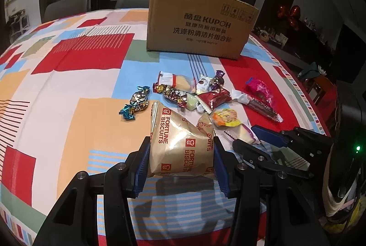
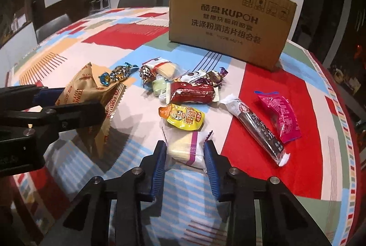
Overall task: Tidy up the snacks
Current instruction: 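Lift the biscuit bag with the left gripper while the right gripper carries the cake toward the box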
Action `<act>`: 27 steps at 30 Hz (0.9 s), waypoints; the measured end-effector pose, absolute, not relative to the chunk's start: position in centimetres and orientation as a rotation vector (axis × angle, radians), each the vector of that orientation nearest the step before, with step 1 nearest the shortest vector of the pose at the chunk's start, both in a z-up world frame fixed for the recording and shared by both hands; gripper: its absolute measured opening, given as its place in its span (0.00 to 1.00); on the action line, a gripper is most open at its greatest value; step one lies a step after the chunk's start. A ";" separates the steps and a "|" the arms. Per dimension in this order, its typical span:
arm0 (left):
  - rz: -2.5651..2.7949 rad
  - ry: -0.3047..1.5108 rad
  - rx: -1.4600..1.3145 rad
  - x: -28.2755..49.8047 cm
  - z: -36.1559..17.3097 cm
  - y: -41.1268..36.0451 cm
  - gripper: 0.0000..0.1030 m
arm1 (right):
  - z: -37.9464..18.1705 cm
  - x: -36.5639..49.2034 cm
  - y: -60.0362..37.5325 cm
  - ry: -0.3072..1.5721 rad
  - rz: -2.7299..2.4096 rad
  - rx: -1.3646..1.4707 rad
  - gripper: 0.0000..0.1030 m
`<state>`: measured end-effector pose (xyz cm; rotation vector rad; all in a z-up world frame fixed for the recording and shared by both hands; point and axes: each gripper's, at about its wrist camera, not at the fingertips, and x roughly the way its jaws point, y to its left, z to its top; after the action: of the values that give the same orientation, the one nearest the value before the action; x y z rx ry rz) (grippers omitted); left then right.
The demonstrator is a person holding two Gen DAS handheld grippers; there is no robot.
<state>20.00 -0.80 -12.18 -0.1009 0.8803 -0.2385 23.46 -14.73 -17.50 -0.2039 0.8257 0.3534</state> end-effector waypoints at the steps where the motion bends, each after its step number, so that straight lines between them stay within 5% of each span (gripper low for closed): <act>1: -0.241 0.878 -0.099 19.9 -12.1 -0.9 0.48 | -17.3 23.3 -14.9 0.824 0.354 -0.199 0.34; 27: -0.300 0.624 -0.014 24.2 -1.9 -1.6 0.48 | -5.6 26.5 -17.6 0.551 0.293 -0.024 0.35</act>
<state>24.16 -1.59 -1.87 -0.0143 0.6236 -0.3000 26.45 -17.58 -5.57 -0.0237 0.5514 0.2935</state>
